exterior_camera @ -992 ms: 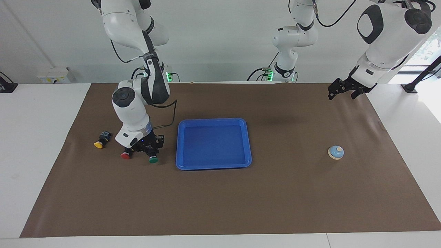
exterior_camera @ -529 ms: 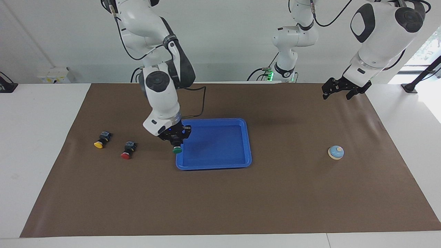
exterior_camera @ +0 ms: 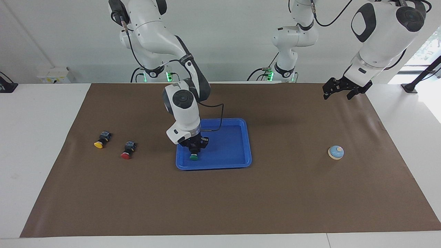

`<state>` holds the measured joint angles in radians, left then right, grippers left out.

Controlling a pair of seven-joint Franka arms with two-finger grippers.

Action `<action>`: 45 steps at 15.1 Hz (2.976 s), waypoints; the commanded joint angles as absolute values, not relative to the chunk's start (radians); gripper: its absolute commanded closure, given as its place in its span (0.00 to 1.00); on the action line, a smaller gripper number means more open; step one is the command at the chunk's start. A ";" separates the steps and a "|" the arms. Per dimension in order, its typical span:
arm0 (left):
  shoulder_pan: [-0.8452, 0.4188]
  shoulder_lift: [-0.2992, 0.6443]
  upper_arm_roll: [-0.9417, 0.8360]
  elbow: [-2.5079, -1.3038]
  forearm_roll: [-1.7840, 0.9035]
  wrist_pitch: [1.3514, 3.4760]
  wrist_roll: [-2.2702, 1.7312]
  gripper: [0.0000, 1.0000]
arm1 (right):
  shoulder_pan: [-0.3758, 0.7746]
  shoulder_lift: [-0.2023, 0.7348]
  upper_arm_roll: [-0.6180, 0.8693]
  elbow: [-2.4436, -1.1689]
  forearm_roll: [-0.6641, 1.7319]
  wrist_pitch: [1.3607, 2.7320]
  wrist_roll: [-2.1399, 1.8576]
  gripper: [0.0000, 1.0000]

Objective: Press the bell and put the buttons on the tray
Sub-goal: 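Carry the green button into the tray and release it, then grasp the red button with the right gripper, then move the red button into the tray beside the green one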

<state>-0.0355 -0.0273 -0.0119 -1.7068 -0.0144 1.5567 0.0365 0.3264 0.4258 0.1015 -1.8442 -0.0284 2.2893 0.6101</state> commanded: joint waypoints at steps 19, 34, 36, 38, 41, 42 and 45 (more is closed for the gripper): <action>-0.032 -0.041 -0.002 -1.712 -0.012 1.565 0.029 0.00 | -0.173 0.169 0.098 -2.096 -0.021 2.291 0.031 0.00; -0.034 -0.041 -0.002 -1.712 -0.012 1.565 0.029 0.00 | -0.167 0.167 0.103 -2.286 -0.020 2.559 0.029 1.00; -0.034 -0.041 -0.002 -1.712 -0.012 1.565 0.029 0.00 | -0.164 0.167 0.106 -2.243 -0.020 2.492 0.031 1.00; -0.034 -0.041 -0.002 -1.712 -0.012 1.565 0.029 0.00 | -0.123 0.166 0.106 -2.186 -0.018 2.415 0.049 1.00; -0.034 -0.041 -0.002 -1.712 -0.012 1.565 0.029 0.00 | -0.033 0.176 0.106 -2.042 -0.018 2.245 0.151 1.00; -0.034 -0.043 -0.002 -1.712 -0.012 1.565 0.029 0.00 | 0.019 0.192 0.106 -1.972 -0.020 2.180 0.220 1.00; -0.034 -0.041 -0.002 -1.712 -0.012 1.565 0.029 0.00 | 0.171 0.218 0.103 -1.867 -0.034 2.117 0.385 1.00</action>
<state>-0.0337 -0.0276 -0.0037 -1.7067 -0.0144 1.5568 0.0365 0.0946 0.1809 0.1060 -1.9440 -0.0245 2.1547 0.2938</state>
